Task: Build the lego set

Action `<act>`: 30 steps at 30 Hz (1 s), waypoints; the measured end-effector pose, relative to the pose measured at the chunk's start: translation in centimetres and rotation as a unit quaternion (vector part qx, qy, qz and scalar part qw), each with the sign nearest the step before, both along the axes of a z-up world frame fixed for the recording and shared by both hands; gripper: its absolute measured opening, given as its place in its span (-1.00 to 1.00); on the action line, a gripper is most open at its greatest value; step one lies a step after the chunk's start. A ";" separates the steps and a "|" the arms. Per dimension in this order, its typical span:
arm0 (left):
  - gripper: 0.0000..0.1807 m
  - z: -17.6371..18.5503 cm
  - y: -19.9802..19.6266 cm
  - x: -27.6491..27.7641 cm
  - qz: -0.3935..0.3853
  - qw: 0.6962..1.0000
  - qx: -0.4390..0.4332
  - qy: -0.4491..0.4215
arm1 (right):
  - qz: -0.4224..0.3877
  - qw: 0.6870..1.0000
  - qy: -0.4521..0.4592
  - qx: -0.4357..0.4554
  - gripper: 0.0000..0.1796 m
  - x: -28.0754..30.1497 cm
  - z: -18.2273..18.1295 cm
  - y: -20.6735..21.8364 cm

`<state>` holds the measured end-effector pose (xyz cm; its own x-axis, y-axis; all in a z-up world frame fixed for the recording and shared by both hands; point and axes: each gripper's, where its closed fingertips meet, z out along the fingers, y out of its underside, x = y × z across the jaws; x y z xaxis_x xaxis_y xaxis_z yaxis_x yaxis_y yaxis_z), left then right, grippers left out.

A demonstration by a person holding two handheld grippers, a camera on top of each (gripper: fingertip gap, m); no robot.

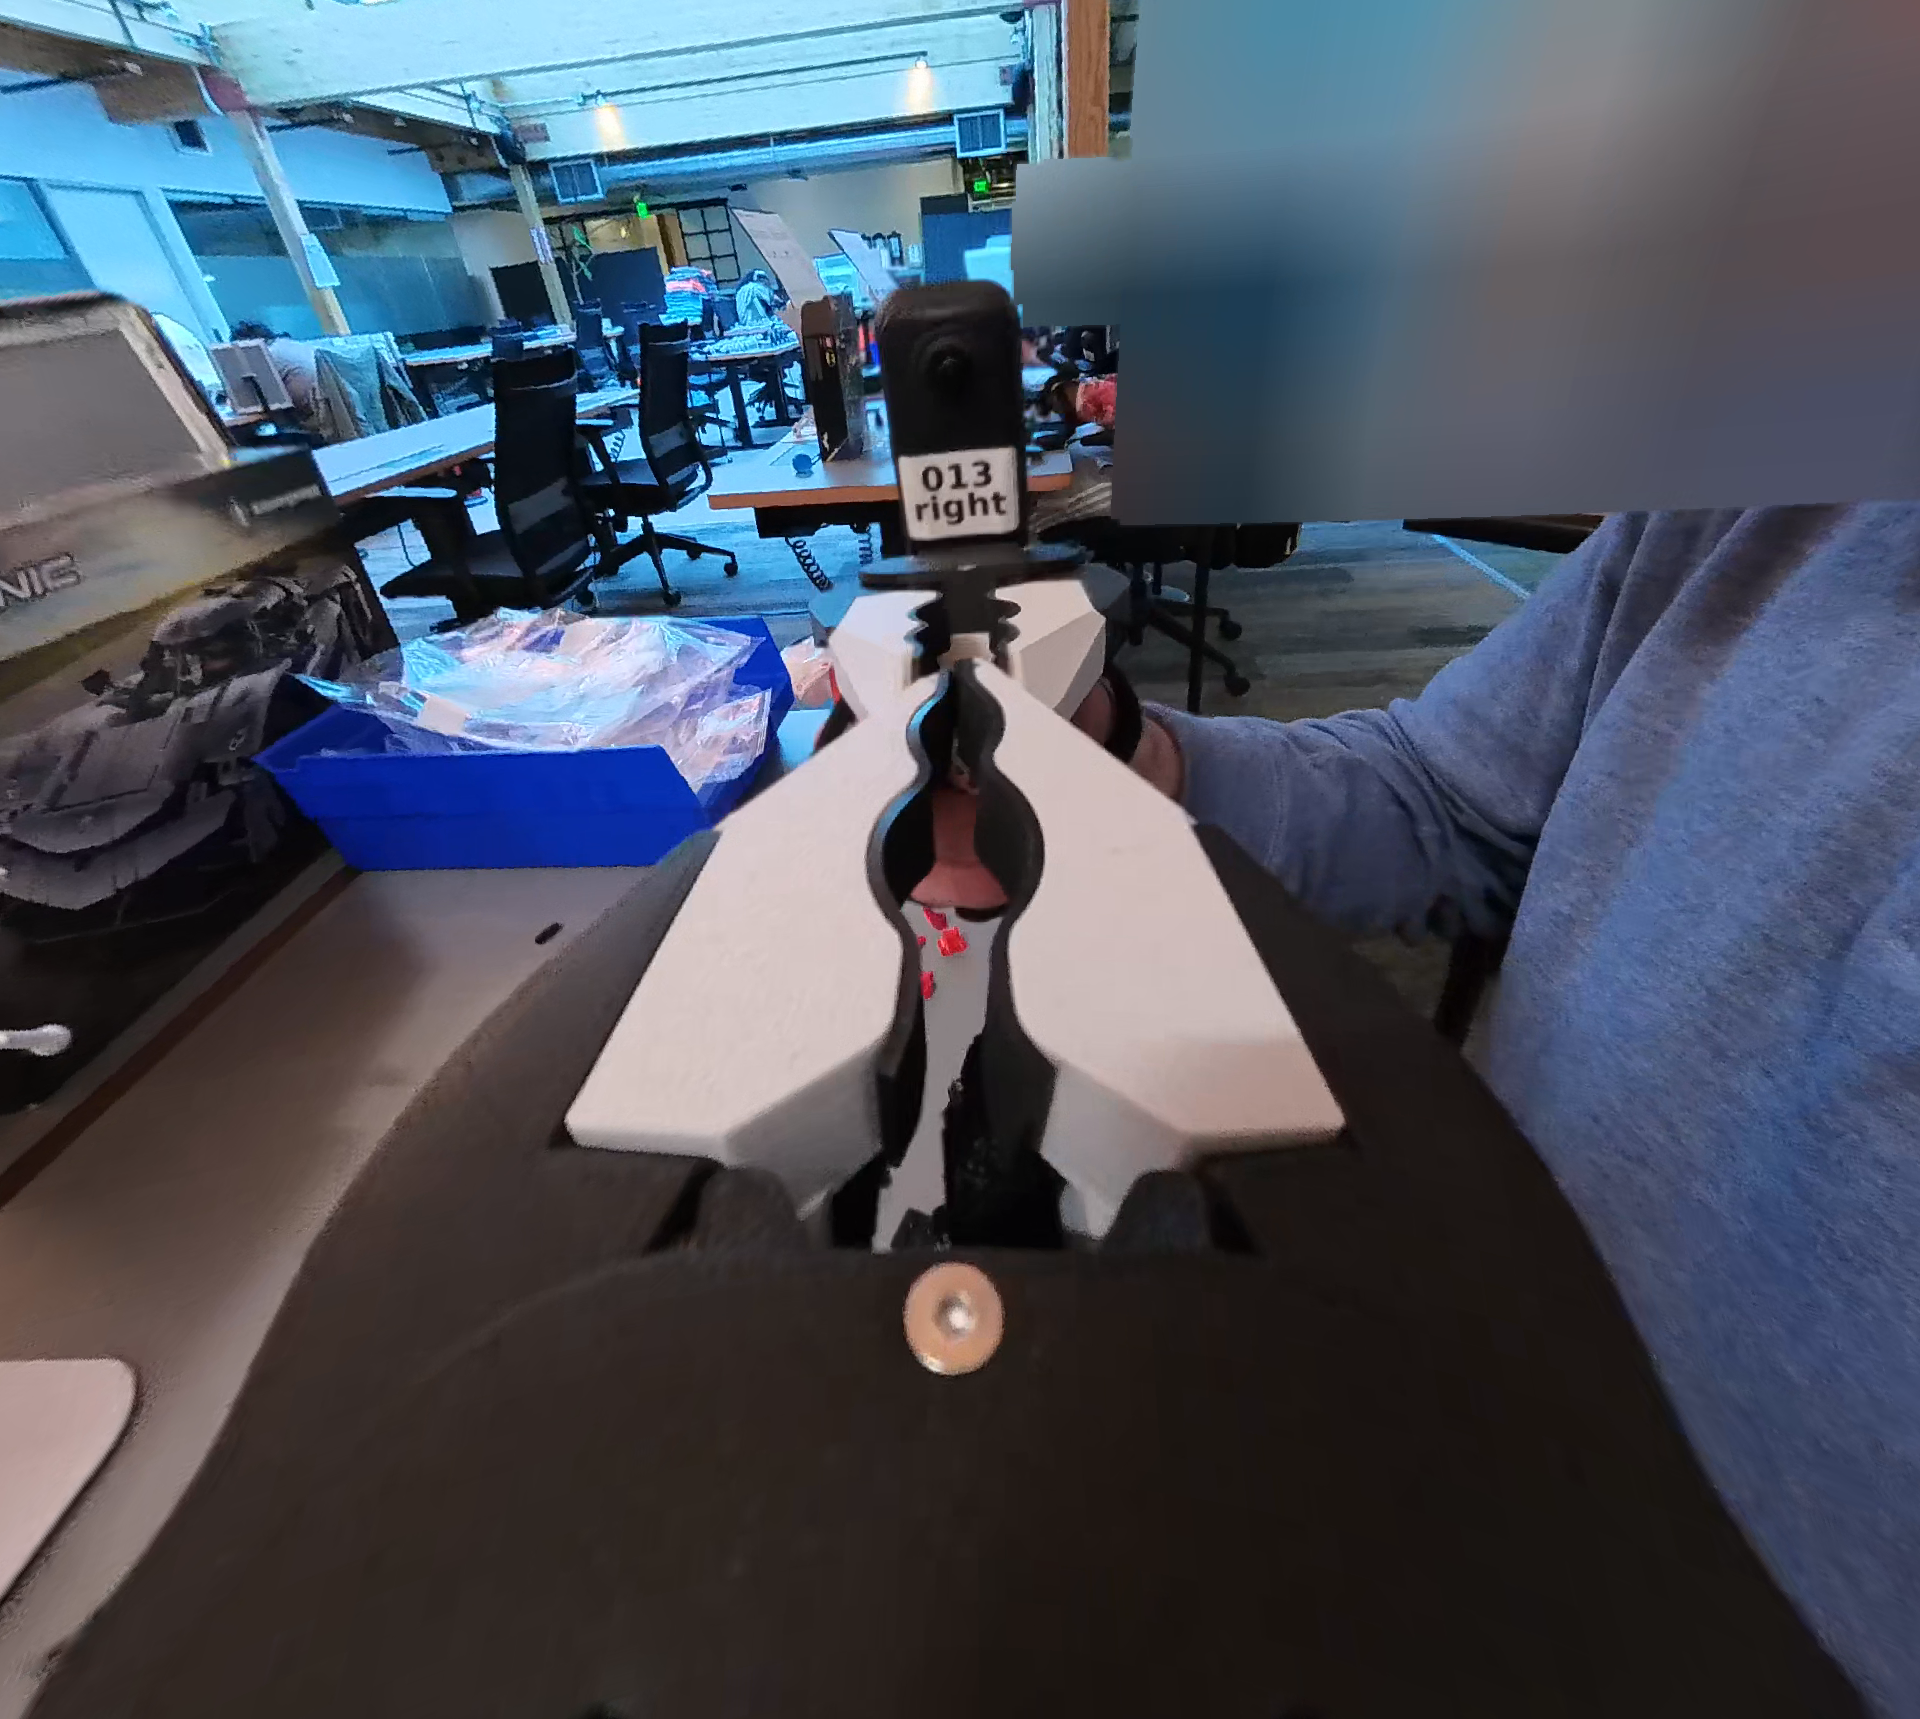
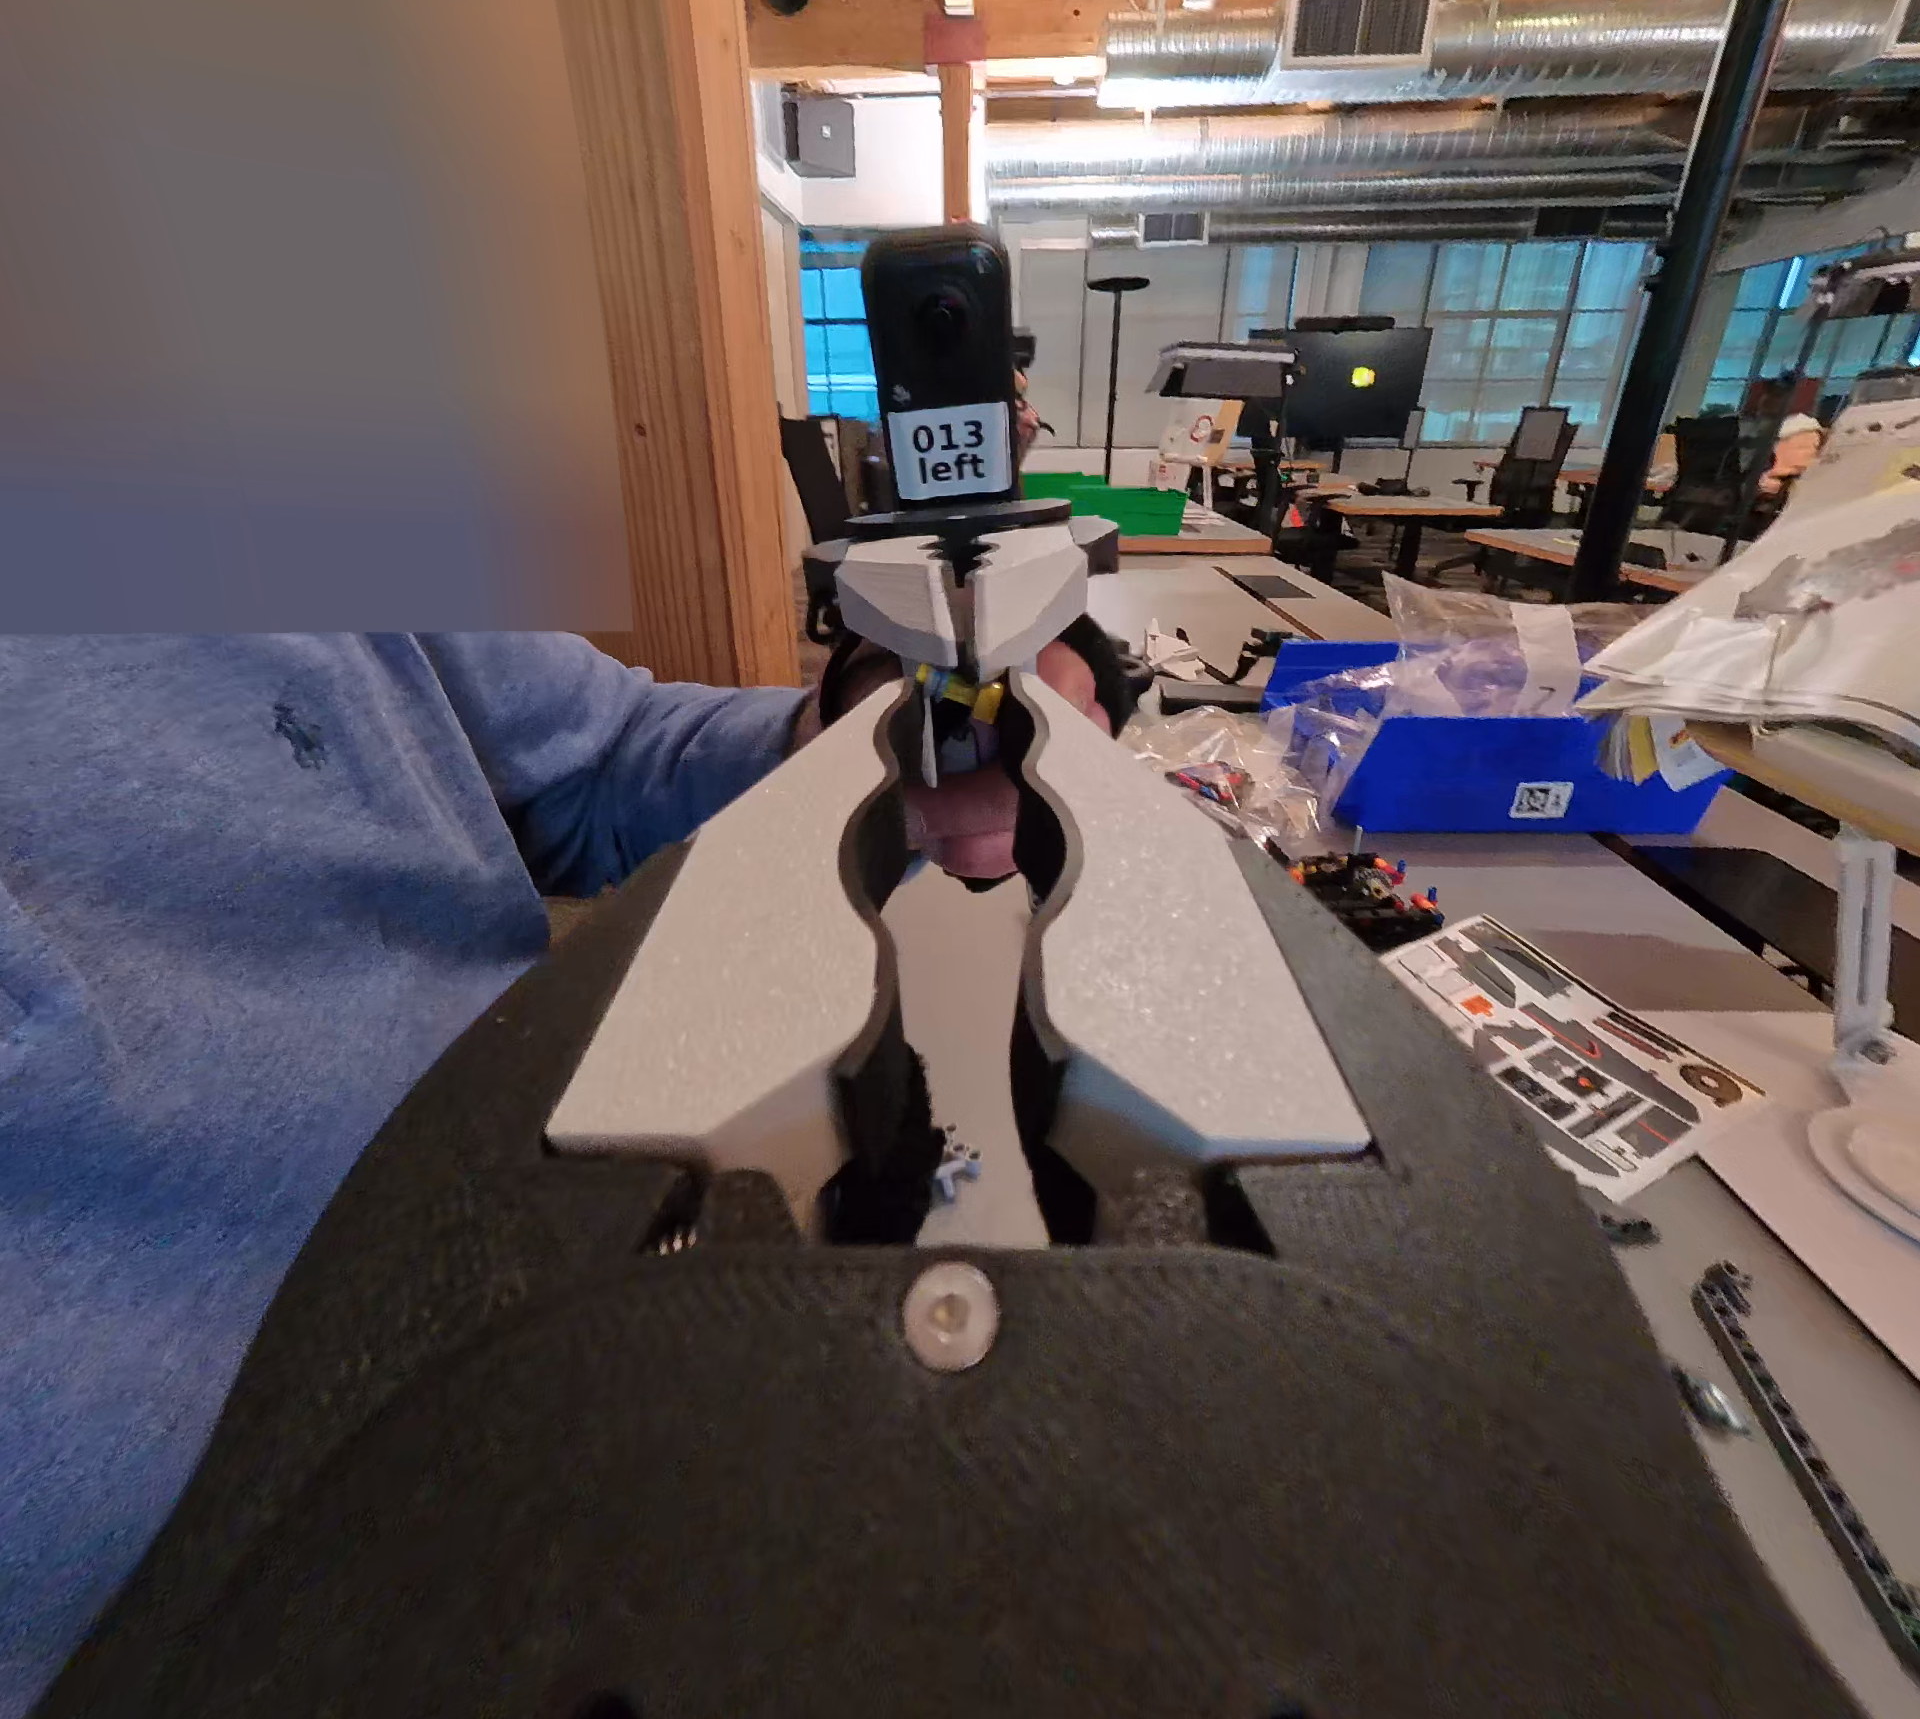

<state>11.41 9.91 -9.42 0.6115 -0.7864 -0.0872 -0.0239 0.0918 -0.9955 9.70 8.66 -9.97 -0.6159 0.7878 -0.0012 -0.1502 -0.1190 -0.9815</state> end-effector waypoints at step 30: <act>-0.83 0.4 -1.0 -0.4 -0.064 0.987 -0.094 -0.113 | -0.005 0.999 0.047 0.027 -0.88 0.6 1.2 -0.5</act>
